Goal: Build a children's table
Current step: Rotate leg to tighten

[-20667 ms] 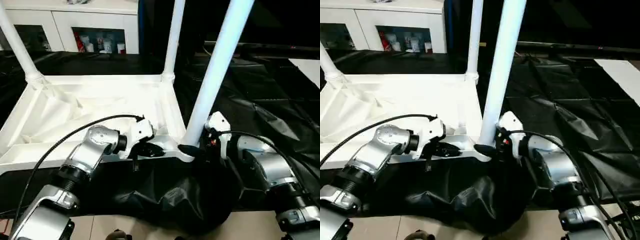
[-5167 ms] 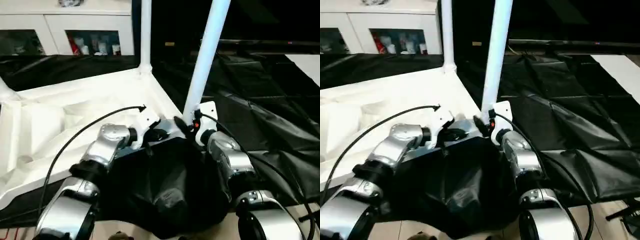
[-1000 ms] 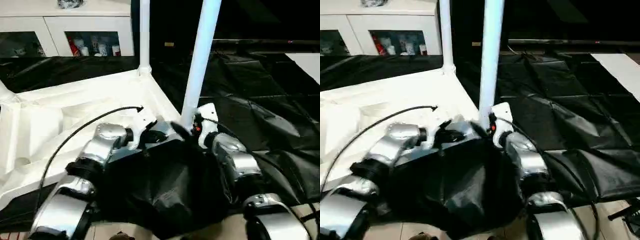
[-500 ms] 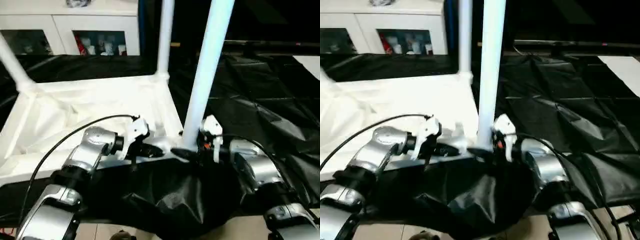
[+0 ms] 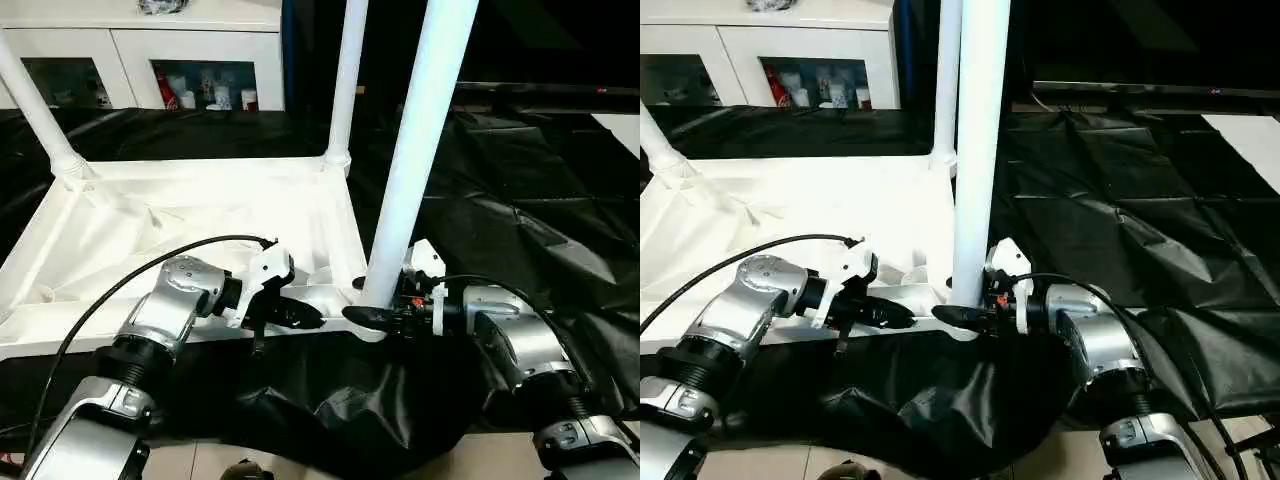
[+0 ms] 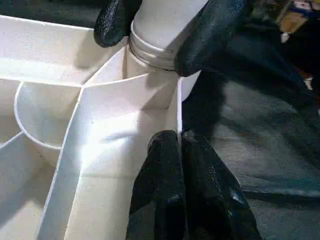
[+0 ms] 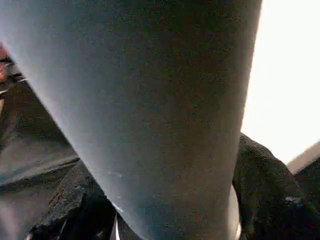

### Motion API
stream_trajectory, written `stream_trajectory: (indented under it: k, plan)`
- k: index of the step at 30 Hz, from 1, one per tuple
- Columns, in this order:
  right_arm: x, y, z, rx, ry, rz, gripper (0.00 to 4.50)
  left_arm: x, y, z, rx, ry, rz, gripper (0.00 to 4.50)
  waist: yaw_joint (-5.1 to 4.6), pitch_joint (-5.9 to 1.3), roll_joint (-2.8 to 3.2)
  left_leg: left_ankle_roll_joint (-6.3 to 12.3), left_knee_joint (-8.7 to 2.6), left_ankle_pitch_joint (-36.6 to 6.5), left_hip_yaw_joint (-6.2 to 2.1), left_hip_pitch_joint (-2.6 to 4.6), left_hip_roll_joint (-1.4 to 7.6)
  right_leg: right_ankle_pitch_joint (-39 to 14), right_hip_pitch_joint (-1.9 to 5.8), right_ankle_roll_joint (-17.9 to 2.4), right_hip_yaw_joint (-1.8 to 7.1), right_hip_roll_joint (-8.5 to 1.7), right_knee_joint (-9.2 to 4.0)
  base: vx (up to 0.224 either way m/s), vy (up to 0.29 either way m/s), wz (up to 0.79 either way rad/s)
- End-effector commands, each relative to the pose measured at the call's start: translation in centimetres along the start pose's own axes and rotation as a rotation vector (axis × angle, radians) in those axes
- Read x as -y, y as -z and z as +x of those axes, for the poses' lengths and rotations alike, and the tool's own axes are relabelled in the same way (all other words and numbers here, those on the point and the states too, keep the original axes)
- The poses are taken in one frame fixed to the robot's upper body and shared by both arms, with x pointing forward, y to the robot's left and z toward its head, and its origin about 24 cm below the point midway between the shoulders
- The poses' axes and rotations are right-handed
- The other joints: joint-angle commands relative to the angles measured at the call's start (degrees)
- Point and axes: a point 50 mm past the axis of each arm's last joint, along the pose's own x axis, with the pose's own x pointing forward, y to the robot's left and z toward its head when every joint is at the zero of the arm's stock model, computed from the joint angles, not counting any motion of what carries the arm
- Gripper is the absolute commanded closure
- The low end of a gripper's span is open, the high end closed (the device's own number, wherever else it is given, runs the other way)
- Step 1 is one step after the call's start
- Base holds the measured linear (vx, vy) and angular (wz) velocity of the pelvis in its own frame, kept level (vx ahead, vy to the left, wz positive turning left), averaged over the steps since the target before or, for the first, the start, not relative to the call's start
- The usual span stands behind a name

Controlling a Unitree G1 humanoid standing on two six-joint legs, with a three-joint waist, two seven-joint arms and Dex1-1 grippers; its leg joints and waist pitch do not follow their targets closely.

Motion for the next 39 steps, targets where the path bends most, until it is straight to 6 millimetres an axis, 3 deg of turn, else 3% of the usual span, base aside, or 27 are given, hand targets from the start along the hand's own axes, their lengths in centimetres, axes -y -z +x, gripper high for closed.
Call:
stream_trajectory:
  k: [1, 4, 5, 7, 10, 11, 14, 17, 19, 23, 24, 27, 29, 35, 36, 39]
  plan:
    - [-0.7, 0.5, 2.0, -0.024, 0.006, 0.027, 1.81, 0.0, -2.1, 1.7, 0.062, 0.009, 0.055, 4.5, -0.28, -3.6, -0.3, 1.22, -4.04, -15.3, -1.82, 0.75, 3.63, -25.4, 2.45, -8.7, 3.46, -5.31, -5.32, 0.0, 0.0, 0.0]
    - [0.3, 0.6, 3.0, -0.008, 0.171, 0.073, 1.83, -0.9, -2.7, 2.3, 0.086, -0.107, 0.04, 4.5, -1.17, -3.37, -0.09, -0.04, -4.12, -17.8, -2.25, 1.08, 3.39, -31.4, 2.17, -6.8, 3.16, -5.43, -6.14, 0.0, 0.0, 0.0]
    - [0.9, 0.6, 3.8, 0.004, 0.29, 0.108, 1.83, -1.6, -3.2, 2.9, 0.091, -0.189, 0.037, 4.5, -1.49, -3.35, -0.03, -0.32, -4.11, -18.7, -2.31, 1.17, 3.38, -32.3, 2.02, -6.4, 3.11, -5.45, -6.29, 0.0, 0.0, 0.0]
    - [1.1, 0.4, 4.3, 0.025, 0.358, 0.14, 1.83, -2.0, -3.6, 3.3, 0.1, -0.243, 0.036, 4.5, -1.77, -3.32, 0.22, -0.69, -4.14, -19.2, -2.37, 1.3, 3.32, -32.6, 1.84, -6.2, 3.06, -5.4, -6.44, 0.0, 0.0, 0.0]
    - [1.5, 0.1, 5.8, 0.05, 0.501, 0.216, 1.83, -3.0, -4.6, 4.4, 0.114, -0.379, 0.026, 4.5, -1.94, -3.61, 0.16, -0.71, -4.18, -19.1, -2.36, 1.33, 3.35, -29.9, 1.9, -6.5, 3.15, -5.4, -6.32, 0.0, 0.0, 0.0]
    - [1.6, 0.0, 6.2, 0.047, 0.532, 0.226, 1.83, -3.2, -4.9, 4.8, 0.118, -0.418, 0.023, 4.5, -1.84, -3.74, 0.72, -0.66, -4.15, -18.5, -2.29, 1.39, 3.3, -27.6, 1.95, -7.1, 3.25, -5.29, -6.14, 0.0, 0.0, 0.0]
    - [1.3, -0.5, 7.2, 0.053, 0.556, 0.221, 1.83, -3.5, -5.5, 5.4, 0.141, -0.459, 0.013, 4.5, -1.65, -3.93, 0.5, 0.03, -4.09, -16.7, -1.92, 1.06, 3.37, -21.6, 2.22, -8.8, 3.5, -5.24, -5.57, 0.0, 0.0, 0.0]
    - [0.9, -1.0, 8.0, 0.068, 0.528, 0.174, 1.83, -3.4, -5.7, 5.7, 0.151, -0.449, 0.024, 4.5, -1.57, -4.13, 0.15, 0.65, -3.98, -14.9, -1.77, 0.77, 3.25, -18.3, 2.58, -9.8, 3.53, -5.21, -5.08, 0.0, 0.0, 0.0]
    - [0.8, -1.2, 8.2, 0.092, 0.496, 0.181, 1.28, -3.3, -5.8, 5.8, 0.161, -0.431, 0.037, 4.5, -1.41, -4.2, -0.07, 1.87, -3.88, -12.9, -1.66, 0.56, 3.22, -16.2, 2.88, -10.4, 3.57, -5.26, -4.78, 0.0, 0.0, 0.0]
    - [0.9, -1.5, 7.9, 0.12, 0.46, 0.185, 0.93, -2.9, -5.7, 5.6, 0.177, -0.368, 0.061, 4.5, -1.3, -4.18, 0.17, 2.77, -3.89, -11.9, -1.63, 0.55, 3.34, -17.2, 2.9, -10.2, 3.46, -5.28, -4.84, 0.0, 0.0, 0.0]
    - [1.1, -1.5, 7.5, 0.113, 0.443, 0.153, 0.67, -2.7, -5.4, 5.4, 0.182, -0.334, 0.067, 4.5, -1.34, -4.17, 0.12, 2.74, -3.91, -12.0, -1.62, 0.56, 3.36, -17.3, 2.88, -10.2, 3.46, -5.25, -4.88, 0.0, 0.0, 0.0]
    - [1.2, -1.6, 6.7, 0.11, 0.373, 0.099, 0.63, -2.3, -5.0, 4.9, 0.187, -0.272, 0.087, 4.5, -1.36, -4.21, 0.18, 2.82, -3.92, -12.4, -1.63, 0.47, 3.48, -16.5, 2.98, -10.6, 3.44, -5.23, -4.68, 0.0, 0.0, 0.0]
    - [0.8, -1.6, 5.8, 0.102, 0.246, 0.053, 0.63, -1.7, -4.5, 4.4, 0.194, -0.186, 0.102, 4.5, -1.26, -4.15, -0.2, 3.74, -3.86, -11.7, -1.44, 0.22, 3.55, -15.7, 3.17, -10.7, 3.43, -5.13, -4.51, 0.0, 0.0, 0.0]
    - [0.2, -1.1, 3.9, 0.055, 0.064, 0.005, 0.63, -1.0, -3.5, 3.3, 0.151, -0.093, 0.114, 4.5, -0.65, -4.07, 0.17, 4.01, -3.9, -11.9, -1.41, 0.44, 3.93, -16.7, 3.01, -11.0, 3.4, -5.12, -4.52, 0.0, 0.0, 0.0]
    - [0.1, -0.9, 3.4, 0.039, 0.024, -0.004, 0.63, -0.8, -3.3, 3.0, 0.139, -0.068, 0.115, 4.5, -0.68, -4.11, -0.56, 4.17, -3.9, -11.6, -1.36, 0.37, 3.97, -16.7, 3.06, -10.8, 3.39, -5.07, -4.47, 0.0, 0.0, 0.0]
    - [-0.1, -0.6, 2.4, 0.004, -0.049, -0.023, 0.63, -0.3, -2.6, 2.3, 0.108, -0.005, 0.107, 4.5, -0.26, -3.96, -0.13, 3.88, -3.9, -11.9, -1.39, 0.4, 4.02, -19.0, 2.79, -10.5, 3.5, -5.37, -4.58, 0.0, 0.0, 0.0]
